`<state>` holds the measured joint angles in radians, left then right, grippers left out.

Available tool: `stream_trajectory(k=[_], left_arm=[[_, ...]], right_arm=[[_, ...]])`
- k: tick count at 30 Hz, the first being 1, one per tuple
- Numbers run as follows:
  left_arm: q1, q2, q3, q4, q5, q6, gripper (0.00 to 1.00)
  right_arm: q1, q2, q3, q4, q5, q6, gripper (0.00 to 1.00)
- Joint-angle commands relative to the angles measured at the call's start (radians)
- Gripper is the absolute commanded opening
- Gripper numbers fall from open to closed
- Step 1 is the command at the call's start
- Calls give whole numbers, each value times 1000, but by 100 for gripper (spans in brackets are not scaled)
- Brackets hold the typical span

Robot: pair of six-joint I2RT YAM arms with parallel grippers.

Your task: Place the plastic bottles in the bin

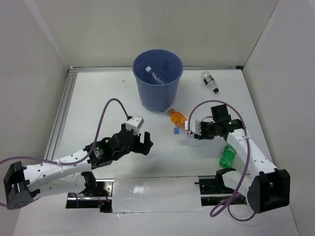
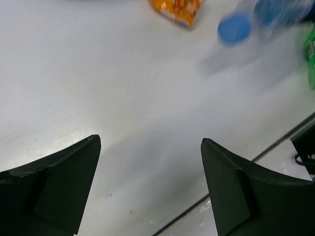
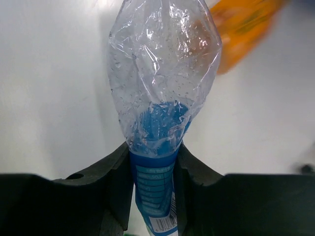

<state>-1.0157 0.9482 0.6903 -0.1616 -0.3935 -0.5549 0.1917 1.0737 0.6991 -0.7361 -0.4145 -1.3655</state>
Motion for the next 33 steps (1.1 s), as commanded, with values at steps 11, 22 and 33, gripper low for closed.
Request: stream_trajectory(k=[11,22,33], left_arm=[[-47,128,-67,166,93,-214,96],[-57,224,-26,244,142,-249,96],[-75,185,-64,266,120,-249,97]], right_arm=[[-6,131,790,319,-518,643,34],[97,736,1289,539,-474,1134,80],[-129,811,1379,503,-41,1292,99]])
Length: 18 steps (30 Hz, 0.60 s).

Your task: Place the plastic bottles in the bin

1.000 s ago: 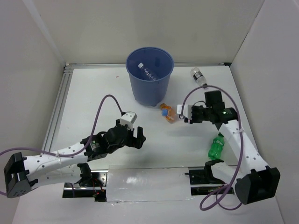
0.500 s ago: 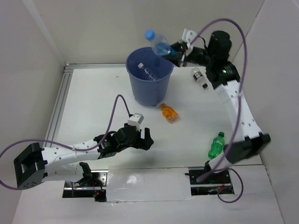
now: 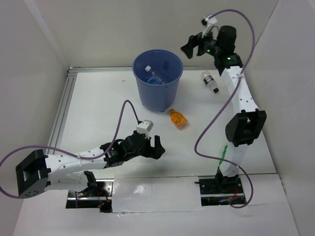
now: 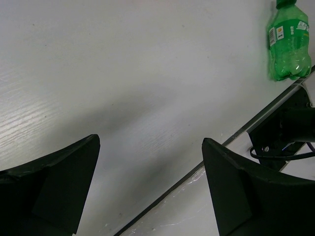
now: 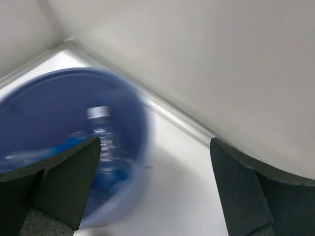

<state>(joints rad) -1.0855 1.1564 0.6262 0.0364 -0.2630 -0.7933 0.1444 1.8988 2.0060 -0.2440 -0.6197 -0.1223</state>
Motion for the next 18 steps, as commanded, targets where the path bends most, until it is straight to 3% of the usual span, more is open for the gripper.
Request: stream_trajectory(k=[1,4,9,18], left_arm=[[-5,-9,0,68,1,0,97],[-5,18,18,77,13,20,97],[-5,61,50,77,33,39,97],[-5,130,81,86,54,48,97]], right_arm=[[-101,-14,60,-6,198,17,98],[-140,45,48,-99,262,-81,95],[-166,141,57,-159,434,-106,93],[-184,299,128,-193,514,-131,94]])
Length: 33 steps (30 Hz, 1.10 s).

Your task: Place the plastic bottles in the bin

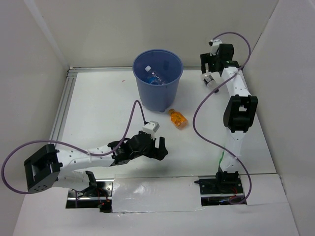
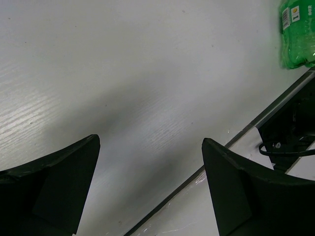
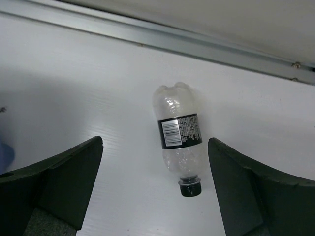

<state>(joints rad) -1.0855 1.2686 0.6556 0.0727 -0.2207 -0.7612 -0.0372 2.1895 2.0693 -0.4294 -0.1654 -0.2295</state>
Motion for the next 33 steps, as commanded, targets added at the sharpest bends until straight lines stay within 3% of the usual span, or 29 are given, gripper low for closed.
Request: stream_trajectory(k=[1,7,19,21,22,23,24,26,28,33], left_arm=[[-5,18,52,41,12,16,97],[-5,48,70,41,21,16,97],[-5,68,79,-1,21,-4,97],[-5,77,90,-1,21,-13,97],[-5,77,90,-10,21,-13,97],[-5,77,99,-10,21,-13,97],[-5,77,99,-10,21,-13,97],[-5,86,108,-10,21,-13,96],[-5,95,108,-10,21,-13,96],[-5,104,108,10,32,-13,96]], right_arm=[[-3,36,64,1,60,-33,94],[-23,137,110,-17,3,-73,94],[-23,295,141,21,107,-113,93],[-32,296,141,8,81,-113,80],[-41,296,141,-8,51,-113,63],[-41,286,141,-29,18,-113,62],[-53,264,141,-60,-43,-113,44],[-76,222,141,-86,-112,-87,31],[-101,134,132,-109,-196,-59,24],[-116,-101,94,-86,-599,36,24]])
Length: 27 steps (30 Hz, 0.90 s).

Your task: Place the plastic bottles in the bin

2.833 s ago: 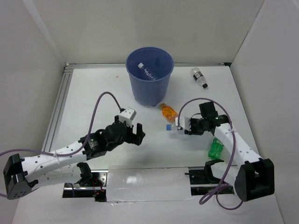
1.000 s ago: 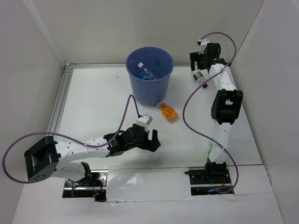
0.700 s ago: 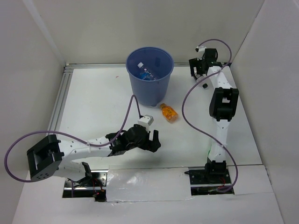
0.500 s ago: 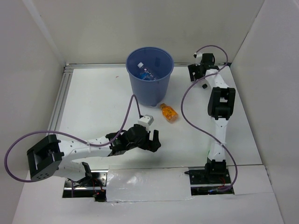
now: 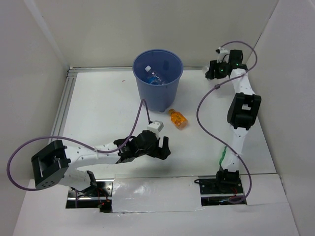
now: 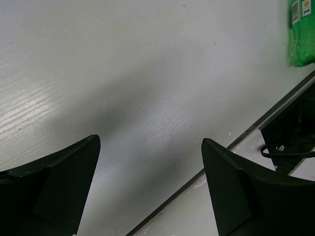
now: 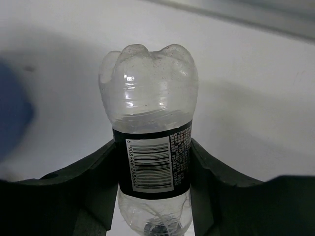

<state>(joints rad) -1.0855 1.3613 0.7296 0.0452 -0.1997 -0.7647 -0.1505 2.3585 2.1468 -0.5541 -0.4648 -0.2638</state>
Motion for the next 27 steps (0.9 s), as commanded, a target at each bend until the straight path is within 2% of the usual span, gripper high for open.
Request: stream_trajectory(k=[1,5,7,10,13,17,18,22,26,27], left_arm=[[-5,22,34,38,11,-10,96],[-14,33,44,47,22,2,96],[-14,33,44,47,22,11,96],[-24,33,34,56,22,21,96],[-24,9,34,56,13,21,96],[-24,-14,15,56,3,21,96],[-24,-14,14,56,3,21,96],[-24,-50,-13,56,-7,21,96],[-24,-60,-22,65,-17,21,96],[-24,-60,-22,65,-17,21,96]], right_arm=[[6,-312,2,72,-345,90,24],[92,-490,-53,270,-410,188,24],[155,-513,-80,333,-419,250,25],[241,-498,-81,460,-416,389,27],[313,-414,-19,476,-397,460,30],[432,-374,-33,491,-325,410,43],[443,-354,-33,481,-325,410,58],[465,-340,-10,470,-278,379,80],[465,-369,-1,438,-287,365,84],[453,-384,8,424,-287,353,89]])
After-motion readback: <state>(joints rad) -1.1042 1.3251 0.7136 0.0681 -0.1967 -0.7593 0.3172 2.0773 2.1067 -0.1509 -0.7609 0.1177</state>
